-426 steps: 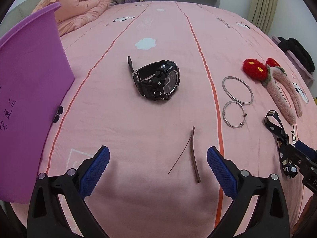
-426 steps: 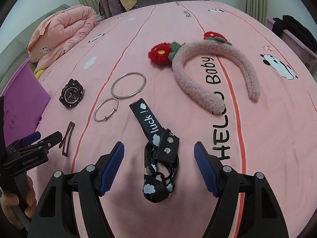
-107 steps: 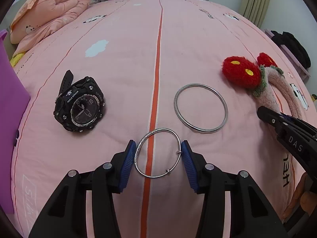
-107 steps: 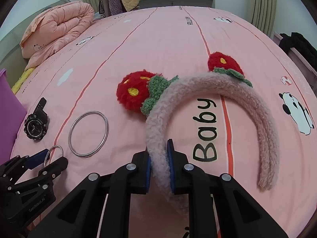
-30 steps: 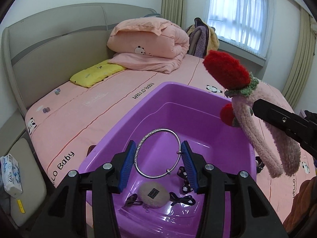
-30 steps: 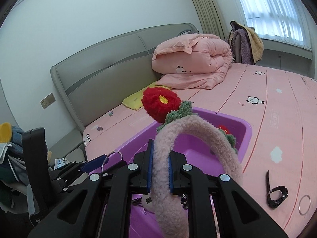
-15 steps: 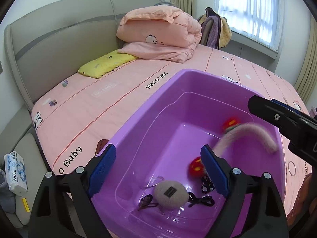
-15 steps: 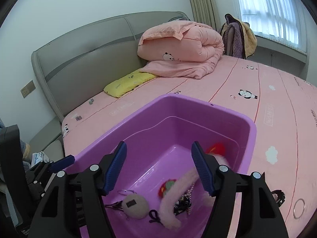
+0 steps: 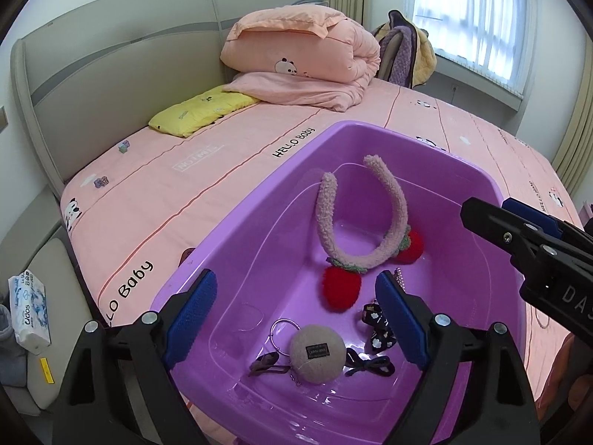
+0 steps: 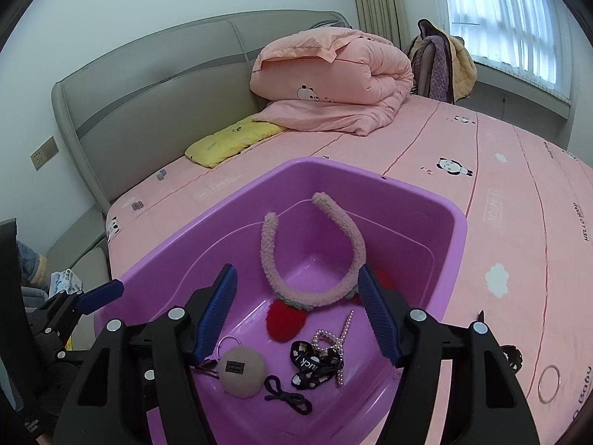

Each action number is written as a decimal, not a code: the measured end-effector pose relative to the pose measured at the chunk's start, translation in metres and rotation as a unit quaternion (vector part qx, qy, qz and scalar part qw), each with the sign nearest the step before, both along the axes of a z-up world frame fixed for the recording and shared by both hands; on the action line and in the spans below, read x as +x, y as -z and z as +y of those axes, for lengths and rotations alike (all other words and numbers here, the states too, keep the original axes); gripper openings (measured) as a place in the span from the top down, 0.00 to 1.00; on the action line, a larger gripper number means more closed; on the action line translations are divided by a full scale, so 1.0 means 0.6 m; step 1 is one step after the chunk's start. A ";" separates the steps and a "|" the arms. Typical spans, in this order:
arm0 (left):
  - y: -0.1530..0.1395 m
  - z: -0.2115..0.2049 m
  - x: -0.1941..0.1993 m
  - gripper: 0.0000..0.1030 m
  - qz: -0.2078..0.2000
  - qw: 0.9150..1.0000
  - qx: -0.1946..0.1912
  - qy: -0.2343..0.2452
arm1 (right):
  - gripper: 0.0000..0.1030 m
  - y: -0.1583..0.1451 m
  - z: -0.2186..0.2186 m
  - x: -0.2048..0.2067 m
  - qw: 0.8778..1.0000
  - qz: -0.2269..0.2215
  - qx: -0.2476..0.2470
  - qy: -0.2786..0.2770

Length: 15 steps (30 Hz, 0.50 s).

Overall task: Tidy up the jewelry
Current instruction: 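Move both tools back toward the black watch and remaining hoop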

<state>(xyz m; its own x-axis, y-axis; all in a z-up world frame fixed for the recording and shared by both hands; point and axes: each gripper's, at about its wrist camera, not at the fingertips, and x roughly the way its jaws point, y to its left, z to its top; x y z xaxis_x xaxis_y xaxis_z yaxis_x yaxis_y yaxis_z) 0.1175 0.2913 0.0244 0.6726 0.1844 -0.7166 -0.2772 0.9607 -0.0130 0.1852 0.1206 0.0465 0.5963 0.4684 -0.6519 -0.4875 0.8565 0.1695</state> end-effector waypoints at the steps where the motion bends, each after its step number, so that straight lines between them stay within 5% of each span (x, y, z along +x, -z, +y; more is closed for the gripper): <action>1: -0.002 -0.002 -0.001 0.17 0.000 1.000 0.002 0.000 | 0.37 -0.001 -0.002 -0.001 1.000 0.000 -0.001 0.001; 15: -0.035 -0.013 -0.030 0.15 -0.014 1.000 0.013 -0.006 | 0.35 -0.026 -0.033 -0.023 1.000 -0.009 0.006 0.015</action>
<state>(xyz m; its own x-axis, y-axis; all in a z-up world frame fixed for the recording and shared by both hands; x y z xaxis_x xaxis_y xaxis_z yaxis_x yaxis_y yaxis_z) 0.0997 0.2837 0.0455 0.6896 0.2114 -0.6927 -0.2895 0.9572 0.0038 0.1712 0.1010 0.0622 0.6224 0.4572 -0.6353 -0.4639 0.8692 0.1711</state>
